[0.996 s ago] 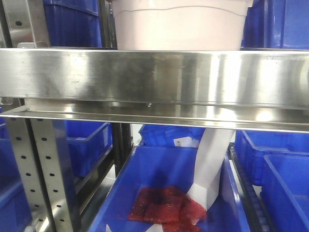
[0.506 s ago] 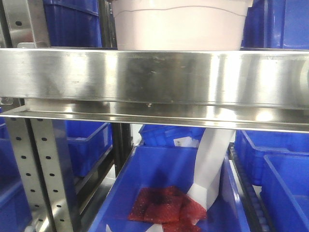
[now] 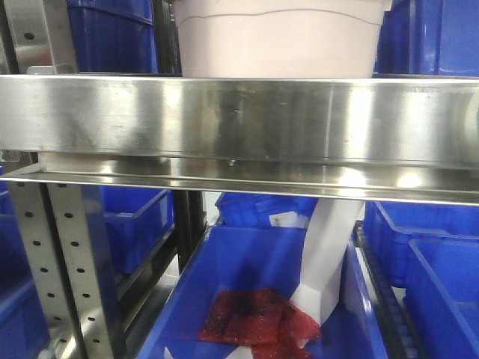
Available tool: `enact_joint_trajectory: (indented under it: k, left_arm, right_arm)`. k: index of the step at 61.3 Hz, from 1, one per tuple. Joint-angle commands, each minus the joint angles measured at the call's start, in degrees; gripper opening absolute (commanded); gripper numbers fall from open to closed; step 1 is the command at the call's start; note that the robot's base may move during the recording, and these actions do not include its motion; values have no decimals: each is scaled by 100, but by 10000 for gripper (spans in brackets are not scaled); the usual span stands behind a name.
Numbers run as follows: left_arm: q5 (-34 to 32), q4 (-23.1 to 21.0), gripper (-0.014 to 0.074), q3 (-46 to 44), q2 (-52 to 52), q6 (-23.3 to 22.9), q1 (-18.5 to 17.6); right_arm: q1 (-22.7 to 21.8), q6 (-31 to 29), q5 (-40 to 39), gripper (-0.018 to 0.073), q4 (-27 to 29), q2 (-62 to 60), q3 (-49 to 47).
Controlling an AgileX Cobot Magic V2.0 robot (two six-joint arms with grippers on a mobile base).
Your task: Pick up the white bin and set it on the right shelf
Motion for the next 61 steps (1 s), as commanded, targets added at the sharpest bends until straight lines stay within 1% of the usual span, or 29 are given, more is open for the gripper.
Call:
enact_joint_trajectory:
  k: [1,5,9,12,16,20,23,26,30,33,46,47,50,61]
  left_arm:
    - [-461,-11,-118,5,-77,-47,-52]
    - [-461,-11,-118,5,-77,-47,-52]
    - [-461,-11,-118,5,-77,-47,-52]
    - [-461,-11,-118,5,-77,-47,-52]
    - [-461,-11,-118,5,-77,-47,-52]
    - [-461,-11,-118,5,-77,-47,-52]
    - [-461,-11,-118,5,-77,-47,-52]
    - [-461,-11,-118,5,-77,-47,-52]
    - [-461,-11,-118,5,-77,-47,-52]
    - [-461,-11,-118,5,-77,-47,-52]
    - [-461,-11,-118,5,-77,-47,-52]
    - [-461,-11,-118,5,-77,-47,-52]
    - [-461,-11,-118,5,-77,-47,-52]
    - [-461,-11,-118,5,-77,-47,-52]
  right_arm:
    - [-14,-3,-421,69,148,99,-74]
    - [-14,-20,-447,69,23,99,-49]
    - [-14,-22,-551,69,-369,99,-34]
    - [31,-15,-723,69,-617,99,70]
    - [188,110,-1186,69,-952,66,352]
    - [475,518,-1830,69,-1353,-4,765]
    - [743,1013,-2368,69,-1792,-70,1107]
    - [942,1372,-2726,69,-2230,-108,1385]
    - [1082,1697,-3118,69,-2564,-114,1749]
    - [1073,1814,-3404,69,-2615,-122,1984]
    - [1006,1824,-4251,69,-2596,-245,2986]
    - [1006,1833,-4272,69,-2590,-245,3009]
    - [1006,1851,-3990,69,-2601,-245,2980]
    - [1006,1856,-4026,69,-2601,-245,2986]
